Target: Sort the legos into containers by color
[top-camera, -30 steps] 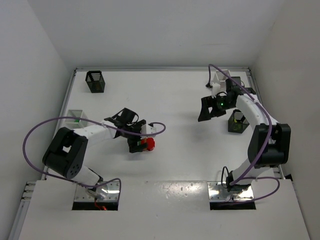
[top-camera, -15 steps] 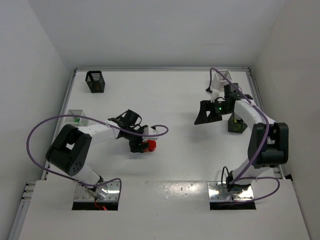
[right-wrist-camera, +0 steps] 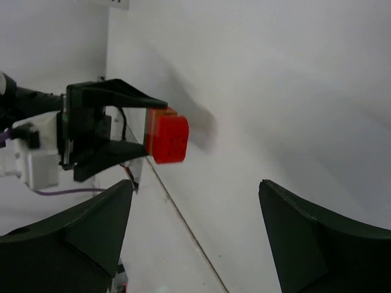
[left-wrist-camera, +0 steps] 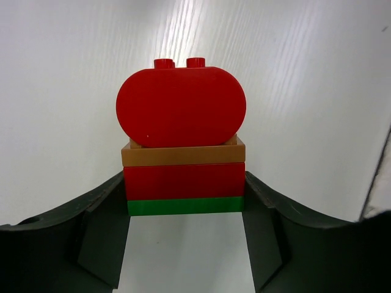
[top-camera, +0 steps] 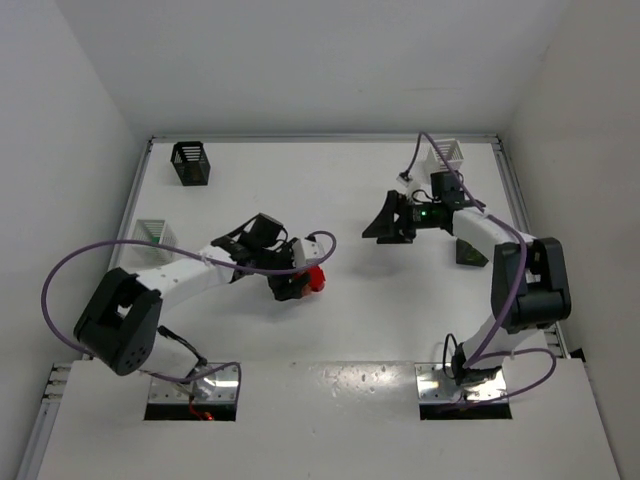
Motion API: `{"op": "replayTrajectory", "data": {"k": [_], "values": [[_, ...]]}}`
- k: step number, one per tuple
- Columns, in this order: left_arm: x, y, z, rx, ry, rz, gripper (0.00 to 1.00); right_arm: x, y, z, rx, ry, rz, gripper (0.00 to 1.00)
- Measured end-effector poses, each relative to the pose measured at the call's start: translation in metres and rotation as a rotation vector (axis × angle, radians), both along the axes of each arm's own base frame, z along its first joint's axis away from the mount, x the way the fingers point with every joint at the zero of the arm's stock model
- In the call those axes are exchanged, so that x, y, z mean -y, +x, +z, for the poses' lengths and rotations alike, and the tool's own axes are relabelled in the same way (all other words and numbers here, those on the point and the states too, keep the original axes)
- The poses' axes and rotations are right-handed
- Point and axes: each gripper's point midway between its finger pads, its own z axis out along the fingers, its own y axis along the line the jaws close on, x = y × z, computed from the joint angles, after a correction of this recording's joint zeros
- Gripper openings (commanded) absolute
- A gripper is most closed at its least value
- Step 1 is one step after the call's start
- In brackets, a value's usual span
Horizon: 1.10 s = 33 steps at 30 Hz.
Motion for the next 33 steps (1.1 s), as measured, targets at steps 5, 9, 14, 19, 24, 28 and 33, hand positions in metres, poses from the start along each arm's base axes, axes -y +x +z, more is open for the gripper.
{"op": "replayTrajectory", "data": {"k": [5, 9, 14, 19, 24, 28, 33], "values": [[0.027, 0.005, 0.044, 0.063, -0.092, 0.011, 0.32, -0.04, -0.006, -0.007, -0.052, 0.048, 0.087, 0.83], [0.038, 0.012, 0.062, 0.074, -0.136, 0.034, 0.32, -0.067, -0.023, -0.009, -0.091, 0.081, 0.168, 0.83], [0.038, 0.012, 0.063, 0.063, -0.139, 0.049, 0.32, -0.089, -0.038, 0.001, -0.098, 0.12, 0.249, 0.83], [0.038, 0.013, 0.063, 0.065, -0.138, 0.054, 0.32, -0.107, -0.043, 0.01, -0.078, 0.141, 0.31, 0.6], [0.032, 0.01, 0.066, 0.069, -0.129, 0.066, 0.31, -0.112, -0.043, 0.0, -0.11, 0.132, 0.307, 0.24], [0.029, 0.007, 0.066, 0.074, -0.125, 0.073, 0.26, -0.115, -0.044, -0.001, -0.145, 0.151, 0.308, 0.09], [0.028, 0.011, 0.065, 0.101, -0.138, 0.087, 0.26, -0.111, -0.036, -0.002, -0.163, 0.174, 0.303, 0.02]]}}
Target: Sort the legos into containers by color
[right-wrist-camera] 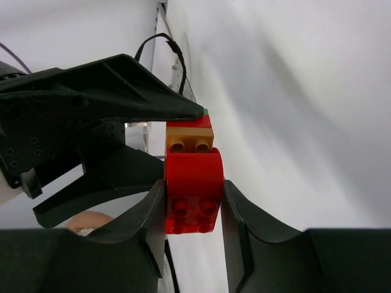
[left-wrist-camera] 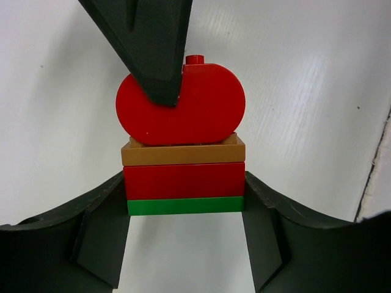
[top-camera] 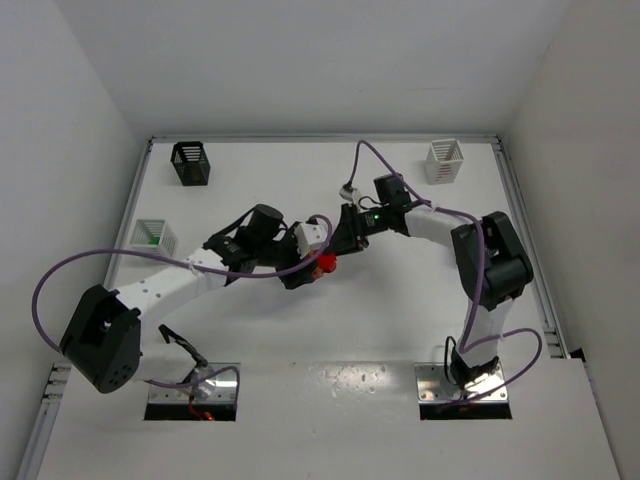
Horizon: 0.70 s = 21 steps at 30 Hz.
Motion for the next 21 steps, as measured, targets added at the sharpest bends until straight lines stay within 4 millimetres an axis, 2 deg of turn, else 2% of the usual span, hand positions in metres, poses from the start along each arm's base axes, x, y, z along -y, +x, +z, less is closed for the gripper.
{"op": "replayTrajectory", "data": {"k": [3, 4, 7, 11, 17, 21], "values": [[0.001, 0.005, 0.001, 0.022, -0.011, 0.009, 0.24, 0.006, 0.01, 0.001, -0.007, 0.012, -0.012, 0.01], [-0.003, 0.004, -0.002, 0.014, -0.004, 0.015, 0.24, 0.011, 0.019, 0.0, 0.0, 0.004, -0.032, 0.01], [-0.01, -0.004, -0.015, -0.02, 0.023, 0.02, 0.24, 0.035, 0.065, -0.008, 0.066, -0.053, -0.129, 0.01], [-0.013, -0.007, -0.02, -0.038, 0.038, 0.023, 0.24, 0.063, 0.107, -0.031, 0.159, -0.181, -0.216, 0.0], [-0.013, -0.007, -0.022, -0.043, 0.042, 0.027, 0.24, 0.075, 0.114, -0.056, 0.224, -0.338, -0.218, 0.0], [-0.014, -0.006, -0.024, -0.047, 0.049, 0.036, 0.24, 0.084, 0.115, -0.054, 0.278, -0.403, -0.218, 0.0]]}}
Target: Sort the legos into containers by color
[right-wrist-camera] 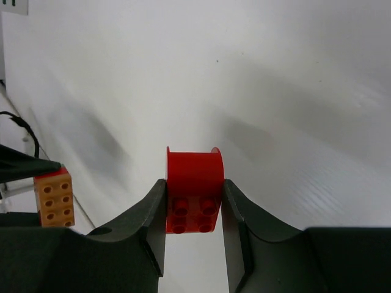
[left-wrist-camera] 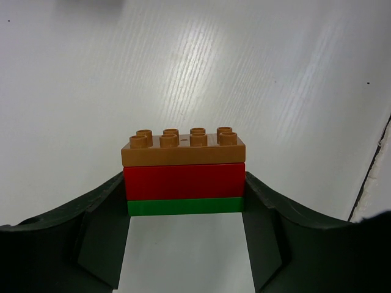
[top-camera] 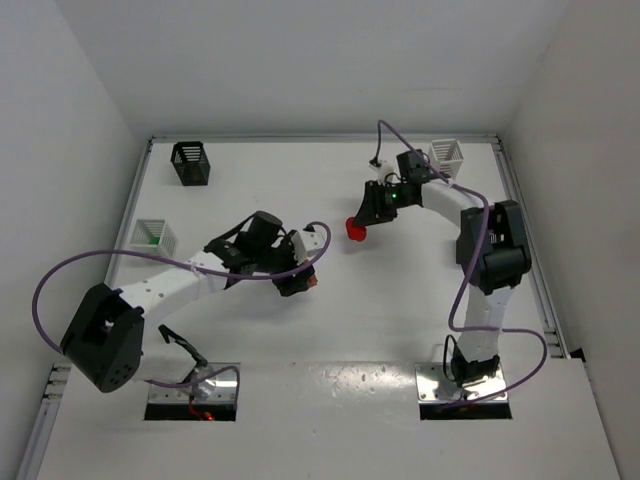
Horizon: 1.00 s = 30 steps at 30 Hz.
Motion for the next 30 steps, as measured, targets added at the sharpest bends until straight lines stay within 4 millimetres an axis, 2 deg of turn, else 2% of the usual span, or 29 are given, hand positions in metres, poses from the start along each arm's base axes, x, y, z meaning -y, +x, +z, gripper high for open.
{"op": "replayTrajectory", "data": {"k": [5, 8, 12, 15, 18, 20, 26, 30], "values": [[-0.002, 0.002, -0.002, -0.005, 0.005, 0.015, 0.24, 0.018, 0.007, 0.04, 0.13, -0.044, -0.015, 0.0], [-0.002, 0.004, -0.002, -0.011, 0.007, 0.025, 0.24, 0.035, 0.023, 0.069, 0.233, -0.076, -0.061, 0.0], [-0.001, 0.011, 0.004, 0.001, -0.001, 0.042, 0.24, 0.082, 0.072, 0.099, 0.339, -0.139, -0.197, 0.0], [0.003, 0.021, 0.012, 0.019, -0.01, 0.049, 0.24, 0.138, 0.132, 0.123, 0.442, -0.178, -0.344, 0.0], [0.006, 0.028, 0.019, 0.034, -0.019, 0.058, 0.24, 0.188, 0.167, 0.129, 0.506, -0.236, -0.468, 0.0], [0.005, 0.032, 0.021, 0.041, -0.02, 0.068, 0.24, 0.208, 0.181, 0.126, 0.523, -0.274, -0.519, 0.0], [0.002, 0.038, 0.016, 0.034, -0.007, 0.083, 0.24, 0.234, 0.232, 0.116, 0.591, -0.345, -0.607, 0.0], [0.0, 0.039, 0.012, 0.028, 0.0, 0.092, 0.24, 0.246, 0.244, 0.1, 0.592, -0.379, -0.644, 0.0]]}}
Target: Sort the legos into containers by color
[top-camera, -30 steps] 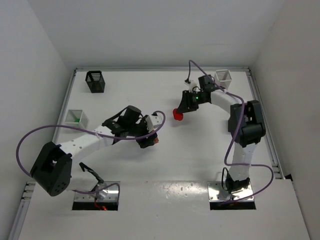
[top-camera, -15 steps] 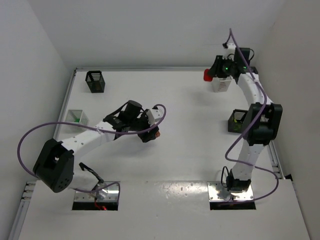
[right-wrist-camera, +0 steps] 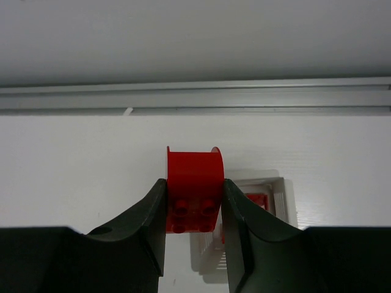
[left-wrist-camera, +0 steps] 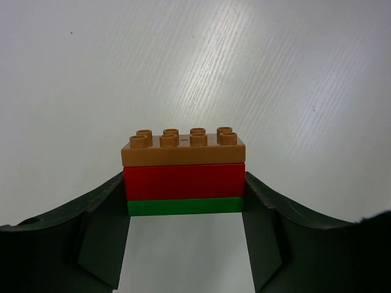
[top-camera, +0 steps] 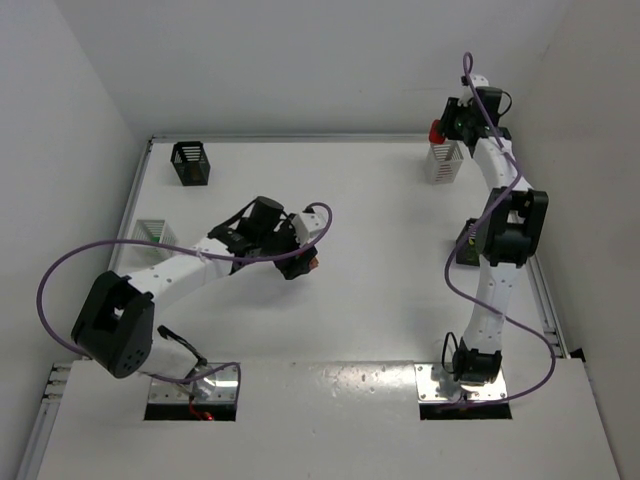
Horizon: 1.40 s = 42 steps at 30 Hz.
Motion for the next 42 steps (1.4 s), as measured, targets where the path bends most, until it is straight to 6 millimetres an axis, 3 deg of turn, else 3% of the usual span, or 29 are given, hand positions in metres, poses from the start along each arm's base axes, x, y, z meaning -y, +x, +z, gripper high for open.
{"op": "replayTrajectory", "data": {"k": [9, 10, 11, 12, 18, 24, 27, 30, 34, 36, 39, 42], "values": [[-0.001, 0.001, -0.006, -0.014, 0.012, 0.005, 0.24, 0.019, 0.007, -0.011, 0.0, -0.02, -0.053, 0.01], [-0.001, 0.002, -0.008, -0.016, 0.014, 0.005, 0.24, 0.021, 0.006, -0.011, 0.0, -0.023, -0.054, 0.08], [-0.001, 0.002, -0.009, -0.019, 0.016, 0.006, 0.24, 0.023, 0.006, -0.011, -0.002, -0.025, -0.056, 0.24], [-0.001, 0.002, -0.01, -0.022, 0.017, 0.005, 0.24, 0.024, 0.005, -0.012, -0.005, -0.027, -0.057, 0.31], [0.002, 0.006, -0.005, -0.011, 0.01, 0.006, 0.24, 0.029, 0.002, -0.016, -0.021, -0.037, -0.05, 0.53], [0.003, 0.007, -0.003, -0.011, 0.006, 0.009, 0.24, 0.021, -0.006, -0.022, -0.057, -0.013, -0.001, 0.56], [0.002, 0.007, -0.003, -0.015, 0.003, 0.015, 0.24, 0.009, -0.015, -0.018, -0.072, 0.018, 0.048, 0.52], [0.003, 0.006, -0.003, -0.03, -0.01, 0.02, 0.24, -0.024, -0.044, 0.003, -0.077, 0.126, 0.191, 0.52], [0.006, 0.004, -0.001, -0.056, -0.037, 0.028, 0.24, -0.093, -0.112, 0.04, -0.106, 0.354, 0.458, 0.5], [0.008, 0.003, 0.001, -0.068, -0.051, 0.033, 0.24, -0.132, -0.149, 0.046, -0.142, 0.482, 0.591, 0.49], [0.012, 0.006, 0.01, -0.072, -0.08, 0.038, 0.24, -0.186, -0.208, 0.016, -0.321, 0.661, 0.711, 0.5], [0.016, 0.009, 0.019, -0.063, -0.105, 0.038, 0.24, -0.225, -0.256, -0.021, -0.544, 0.802, 0.739, 0.53]]}}
